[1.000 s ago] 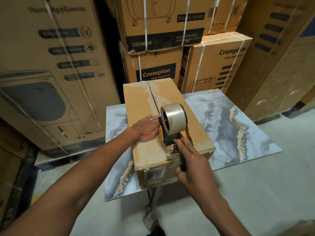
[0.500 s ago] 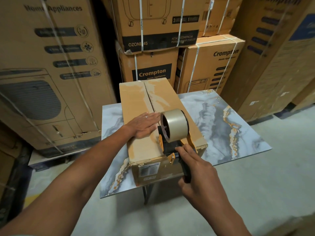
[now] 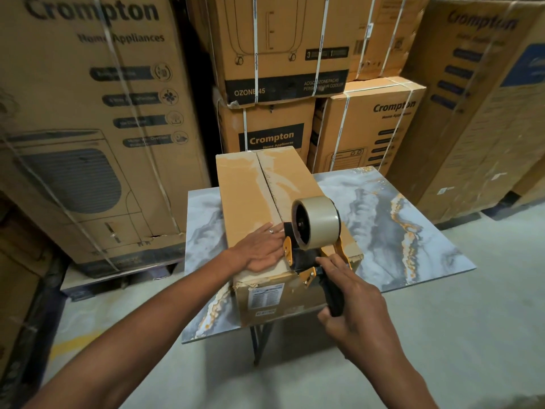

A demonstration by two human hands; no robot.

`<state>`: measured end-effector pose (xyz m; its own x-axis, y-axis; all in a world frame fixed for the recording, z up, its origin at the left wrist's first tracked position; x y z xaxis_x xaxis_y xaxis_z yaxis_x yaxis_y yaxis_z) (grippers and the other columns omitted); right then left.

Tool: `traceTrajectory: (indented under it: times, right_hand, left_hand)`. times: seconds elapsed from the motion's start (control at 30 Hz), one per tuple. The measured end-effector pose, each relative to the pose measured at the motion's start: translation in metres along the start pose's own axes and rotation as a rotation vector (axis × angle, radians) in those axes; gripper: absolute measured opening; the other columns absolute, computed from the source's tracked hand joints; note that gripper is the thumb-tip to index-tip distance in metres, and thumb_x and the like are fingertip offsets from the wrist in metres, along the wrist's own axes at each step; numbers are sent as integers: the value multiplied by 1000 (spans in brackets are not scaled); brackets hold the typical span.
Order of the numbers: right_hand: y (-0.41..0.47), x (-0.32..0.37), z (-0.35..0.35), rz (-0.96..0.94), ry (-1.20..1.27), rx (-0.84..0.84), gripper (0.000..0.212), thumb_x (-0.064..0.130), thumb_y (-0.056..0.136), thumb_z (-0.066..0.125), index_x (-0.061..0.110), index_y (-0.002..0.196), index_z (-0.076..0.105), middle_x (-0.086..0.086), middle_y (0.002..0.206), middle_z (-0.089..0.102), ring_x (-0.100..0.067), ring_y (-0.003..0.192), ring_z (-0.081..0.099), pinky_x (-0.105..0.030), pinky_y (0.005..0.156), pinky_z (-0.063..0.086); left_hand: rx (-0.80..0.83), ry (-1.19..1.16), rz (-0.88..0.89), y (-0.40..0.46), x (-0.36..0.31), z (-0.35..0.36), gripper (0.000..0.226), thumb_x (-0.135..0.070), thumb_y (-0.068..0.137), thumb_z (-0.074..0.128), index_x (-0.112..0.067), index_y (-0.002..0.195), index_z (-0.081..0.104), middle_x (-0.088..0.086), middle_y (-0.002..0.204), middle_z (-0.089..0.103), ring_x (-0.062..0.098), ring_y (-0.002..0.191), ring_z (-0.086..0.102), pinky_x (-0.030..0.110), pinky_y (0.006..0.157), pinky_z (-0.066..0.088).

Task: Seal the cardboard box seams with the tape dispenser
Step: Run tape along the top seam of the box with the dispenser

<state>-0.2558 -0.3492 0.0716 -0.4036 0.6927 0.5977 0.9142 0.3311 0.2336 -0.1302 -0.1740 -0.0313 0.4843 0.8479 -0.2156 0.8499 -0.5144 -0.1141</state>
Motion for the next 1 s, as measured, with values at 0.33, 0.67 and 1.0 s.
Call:
traceTrajectory:
  times: [0.33,0.67,1.0]
  right_hand:
    - [-11,-8,5,7,14,14,85,2,67,76,26,144,52,29,142,32,-8,131,44,3,98,20]
    - [-10,1,15,24,-93,117,89,7,72,76,29,151,42,8,162,31,-22,125,59,-33,98,50]
    - [-28,0,-1,-86,-108,77,81,5,59,69,32,134,52,18,132,52,-20,96,64,-33,71,54]
  left_hand:
    - [-114,-248,-100,-30,2,-5,60,-44,97,32,-22,152,43,-15,159,9,3,151,1,42,127,3]
    - [-187,-72,-238,-39,-5,3,111,-83,67,50,-27,160,25,-3,168,19,11,154,13,38,127,9]
    - [-197,-81,-249,-37,3,0,104,-66,82,66,-24,162,14,-5,169,14,10,155,9,35,126,3]
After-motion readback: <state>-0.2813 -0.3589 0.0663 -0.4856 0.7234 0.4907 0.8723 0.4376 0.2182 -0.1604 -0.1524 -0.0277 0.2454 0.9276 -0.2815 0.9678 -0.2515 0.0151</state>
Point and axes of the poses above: each hand's wrist, its own y-axis towards the middle knuckle, its own z-axis out of the palm, x = y × z, the point moved 8 cm from there along y, towards the middle knuckle
